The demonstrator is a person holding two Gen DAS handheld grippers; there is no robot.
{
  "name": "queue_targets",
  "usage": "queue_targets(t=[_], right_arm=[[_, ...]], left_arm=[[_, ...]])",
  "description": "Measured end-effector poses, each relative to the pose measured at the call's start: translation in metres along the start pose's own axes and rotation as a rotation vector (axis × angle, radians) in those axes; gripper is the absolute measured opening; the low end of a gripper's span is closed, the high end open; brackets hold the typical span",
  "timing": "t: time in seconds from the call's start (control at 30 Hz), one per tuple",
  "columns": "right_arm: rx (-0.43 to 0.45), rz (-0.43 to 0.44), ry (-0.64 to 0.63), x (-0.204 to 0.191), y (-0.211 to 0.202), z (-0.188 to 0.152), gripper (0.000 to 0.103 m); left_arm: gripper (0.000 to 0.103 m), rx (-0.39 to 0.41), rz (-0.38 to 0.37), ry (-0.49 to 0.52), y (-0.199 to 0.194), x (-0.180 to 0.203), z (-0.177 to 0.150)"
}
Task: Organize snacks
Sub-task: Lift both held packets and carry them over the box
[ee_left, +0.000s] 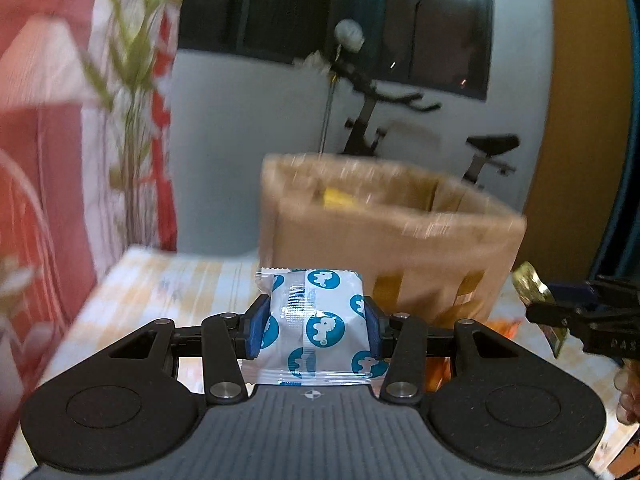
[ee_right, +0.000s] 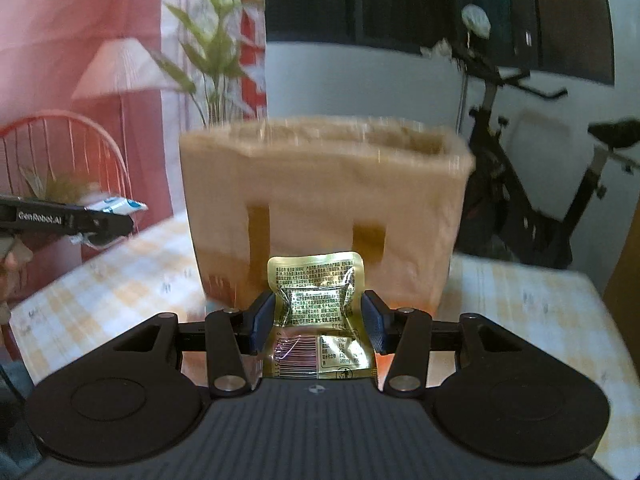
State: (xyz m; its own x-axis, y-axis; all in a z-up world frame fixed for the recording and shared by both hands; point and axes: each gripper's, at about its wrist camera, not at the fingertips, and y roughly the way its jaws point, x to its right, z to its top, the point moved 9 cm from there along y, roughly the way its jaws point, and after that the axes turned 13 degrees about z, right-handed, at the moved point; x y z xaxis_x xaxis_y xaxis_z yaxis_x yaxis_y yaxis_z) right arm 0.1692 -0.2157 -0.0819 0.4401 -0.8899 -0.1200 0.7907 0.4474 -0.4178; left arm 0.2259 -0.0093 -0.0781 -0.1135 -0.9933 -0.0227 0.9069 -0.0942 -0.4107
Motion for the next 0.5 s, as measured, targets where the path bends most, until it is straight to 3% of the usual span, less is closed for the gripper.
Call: queue_targets(t=[0.13,0.3,0.5], right_arm=[[0.088,0.007,-0.035,0.006,-0.008,0.047,0.050],[0.172,-0.003,-0.101,0.017,-0.001,0.101,0.050],[0.147,-0.027,-0.121,0.046,0.051,0.129,0.050]], left_arm=[[0.050,0.082,-0.038,0.005,-0.007,0.014,0.041],[0.050,0.120,-0.080,0.003,0.011,0.039,0.082],[0.050,0.097,-0.062,0.061,0.071,0.065,0.104]])
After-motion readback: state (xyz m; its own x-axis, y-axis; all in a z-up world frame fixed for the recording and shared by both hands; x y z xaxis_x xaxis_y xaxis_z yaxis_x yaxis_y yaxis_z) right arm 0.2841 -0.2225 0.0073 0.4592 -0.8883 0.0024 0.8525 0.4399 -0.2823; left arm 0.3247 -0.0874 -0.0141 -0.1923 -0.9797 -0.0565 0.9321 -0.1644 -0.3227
